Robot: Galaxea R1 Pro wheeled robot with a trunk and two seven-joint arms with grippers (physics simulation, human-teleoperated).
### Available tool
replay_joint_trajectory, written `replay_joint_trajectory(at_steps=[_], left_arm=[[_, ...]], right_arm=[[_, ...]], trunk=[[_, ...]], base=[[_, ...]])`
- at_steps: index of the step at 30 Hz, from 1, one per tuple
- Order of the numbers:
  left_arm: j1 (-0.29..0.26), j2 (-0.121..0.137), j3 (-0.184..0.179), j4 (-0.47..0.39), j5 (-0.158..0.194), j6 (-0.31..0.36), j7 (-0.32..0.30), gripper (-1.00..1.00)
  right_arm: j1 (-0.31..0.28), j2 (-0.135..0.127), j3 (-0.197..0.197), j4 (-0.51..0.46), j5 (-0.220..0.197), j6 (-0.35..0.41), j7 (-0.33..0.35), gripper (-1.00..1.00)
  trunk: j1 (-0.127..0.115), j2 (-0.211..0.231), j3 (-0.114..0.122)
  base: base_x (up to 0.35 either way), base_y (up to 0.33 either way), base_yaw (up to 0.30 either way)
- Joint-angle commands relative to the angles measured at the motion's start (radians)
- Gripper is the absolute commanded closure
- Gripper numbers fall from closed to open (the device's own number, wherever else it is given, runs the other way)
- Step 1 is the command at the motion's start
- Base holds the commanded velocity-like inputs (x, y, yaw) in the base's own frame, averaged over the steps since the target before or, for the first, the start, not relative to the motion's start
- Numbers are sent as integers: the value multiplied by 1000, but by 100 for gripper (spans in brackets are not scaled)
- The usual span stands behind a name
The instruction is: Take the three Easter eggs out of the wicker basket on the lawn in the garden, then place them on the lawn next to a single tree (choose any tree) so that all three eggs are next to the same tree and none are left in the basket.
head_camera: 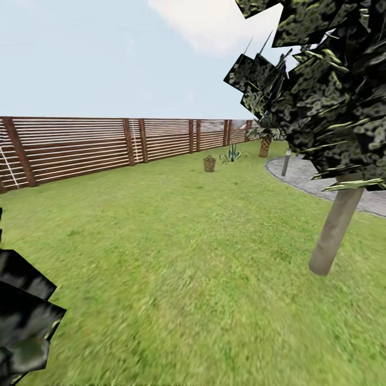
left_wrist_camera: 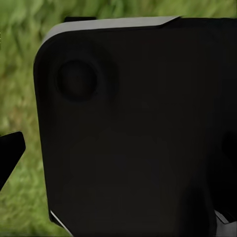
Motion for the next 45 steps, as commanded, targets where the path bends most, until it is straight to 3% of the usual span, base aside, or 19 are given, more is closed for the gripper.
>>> replay_joint_trajectory(at_steps=[1, 20, 45], left_arm=[[1, 0, 1, -2, 0, -1, -1, -100], [1, 1, 1, -2, 0, -1, -1, -100], [1, 1, 1, -2, 0, -1, -1, -100]], right_arm=[[-1, -1, 0, 1, 3, -2, 0, -100], [-1, 0, -4, 1, -6, 3, 0, -100], [-1, 3, -3, 1, -7, 3, 0, -100]], trunk=[[0, 0, -2], [0, 0, -28], [0, 0, -66]], base=[[0, 0, 227], [0, 0, 128], [0, 0, -126]])
